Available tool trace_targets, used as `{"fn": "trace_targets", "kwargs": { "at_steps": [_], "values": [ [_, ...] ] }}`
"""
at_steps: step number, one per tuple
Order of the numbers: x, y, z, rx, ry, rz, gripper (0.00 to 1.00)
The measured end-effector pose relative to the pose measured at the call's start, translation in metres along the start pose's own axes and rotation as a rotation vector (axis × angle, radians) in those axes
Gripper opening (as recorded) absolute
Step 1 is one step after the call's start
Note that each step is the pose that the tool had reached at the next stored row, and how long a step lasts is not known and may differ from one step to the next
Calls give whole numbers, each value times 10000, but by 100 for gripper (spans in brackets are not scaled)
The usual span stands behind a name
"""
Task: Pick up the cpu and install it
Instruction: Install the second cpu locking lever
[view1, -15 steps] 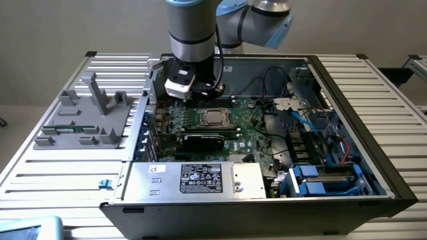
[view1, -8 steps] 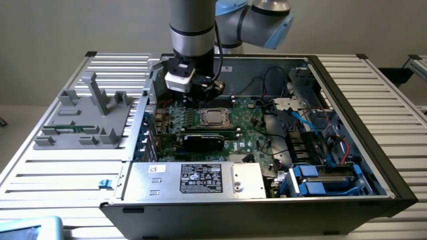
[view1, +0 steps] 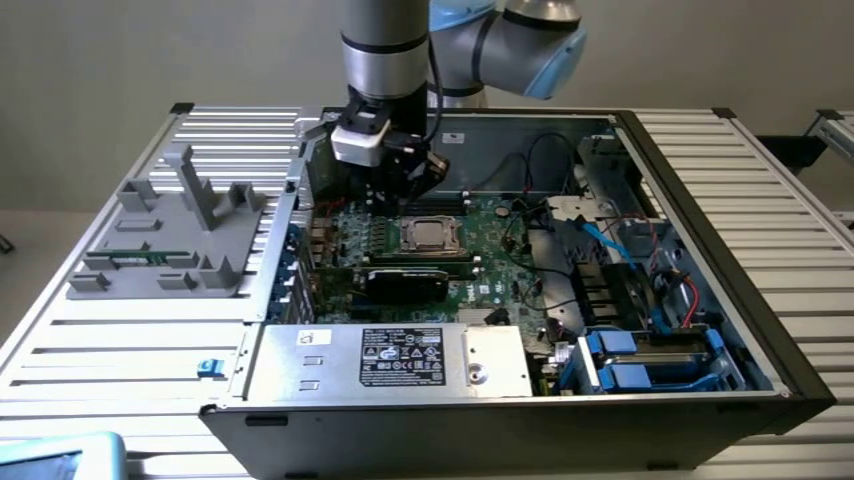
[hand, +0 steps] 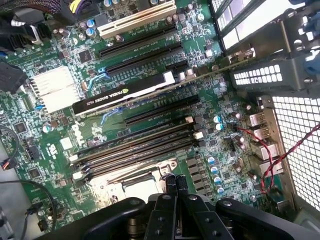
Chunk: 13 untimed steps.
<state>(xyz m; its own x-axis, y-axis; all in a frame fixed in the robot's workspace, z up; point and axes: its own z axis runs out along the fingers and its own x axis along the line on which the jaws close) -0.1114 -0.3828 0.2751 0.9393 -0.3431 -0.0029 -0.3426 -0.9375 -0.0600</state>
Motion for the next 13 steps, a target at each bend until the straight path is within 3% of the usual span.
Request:
{"fn": "trace_targets", "kwargs": {
  "at_steps": [3, 6, 8, 13],
  "values": [
    [-31, -84, -3, -183, 92, -5, 11],
    [-45, -157, -10, -322, 156, -8, 11],
    [-15, -193, -18, -368, 172, -11, 11],
    [140, -262, -36, -394, 182, -11, 11]
  ]
}}
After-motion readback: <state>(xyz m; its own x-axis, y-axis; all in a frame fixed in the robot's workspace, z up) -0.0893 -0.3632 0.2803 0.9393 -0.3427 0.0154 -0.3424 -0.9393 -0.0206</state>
